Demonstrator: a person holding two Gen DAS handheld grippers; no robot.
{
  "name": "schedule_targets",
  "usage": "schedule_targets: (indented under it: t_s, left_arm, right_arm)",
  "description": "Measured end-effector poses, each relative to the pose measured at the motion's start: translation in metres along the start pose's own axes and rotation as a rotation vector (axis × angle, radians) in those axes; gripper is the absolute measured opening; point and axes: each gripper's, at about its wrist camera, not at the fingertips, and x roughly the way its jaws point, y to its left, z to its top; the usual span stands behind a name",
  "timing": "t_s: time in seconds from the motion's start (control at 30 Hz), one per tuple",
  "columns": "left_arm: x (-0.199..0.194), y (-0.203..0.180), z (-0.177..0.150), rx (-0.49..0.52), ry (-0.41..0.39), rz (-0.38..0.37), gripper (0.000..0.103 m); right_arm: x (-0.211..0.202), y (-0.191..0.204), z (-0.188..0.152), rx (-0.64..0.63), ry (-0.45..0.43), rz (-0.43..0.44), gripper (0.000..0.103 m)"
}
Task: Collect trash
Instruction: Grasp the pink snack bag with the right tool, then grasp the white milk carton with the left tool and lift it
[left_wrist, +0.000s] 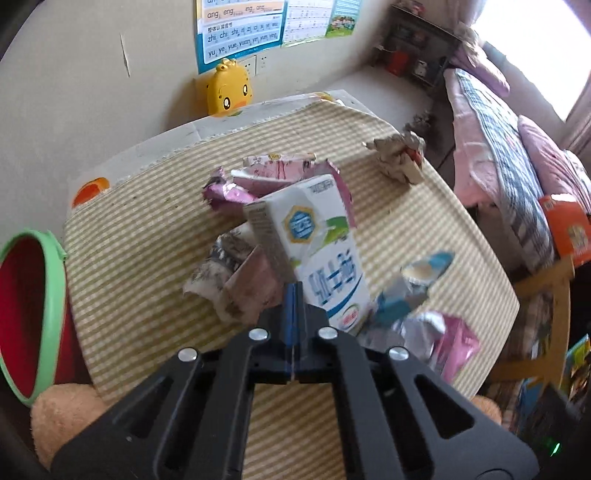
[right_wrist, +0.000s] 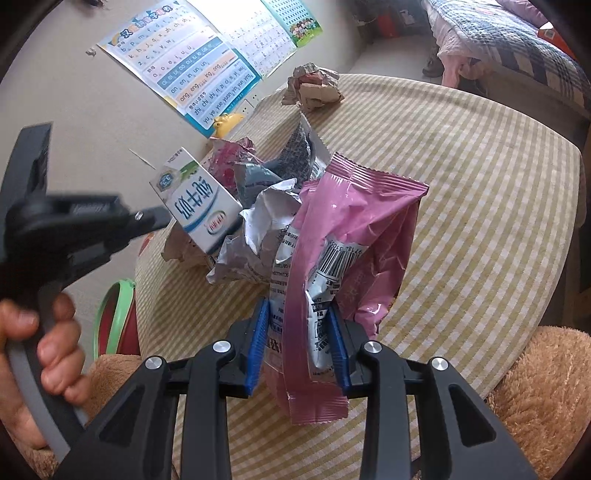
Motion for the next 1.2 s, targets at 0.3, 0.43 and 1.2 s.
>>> schedule_targets:
  t_s: [0.3,0.43,1.2]
  left_arm:
    - [-0.005,0.018,-0.009,-0.039,0.023,-0.041,0.027]
    - [-0.005,0.012,-0.005,-0.063,0.003,-0.089,0.041]
    - [0.036,-0.012,0.018,-0.043,0.018,-0.087,0.043]
  right_arm:
    - [0.002,-0.003,0.002,0.01,0.007,0.004,0.032]
    - [0.003,-0.004,0.003,0.011,0.01,0.007,0.033]
    - [0.006,-0.006,0.002,0.019,0.017,0.011,0.036]
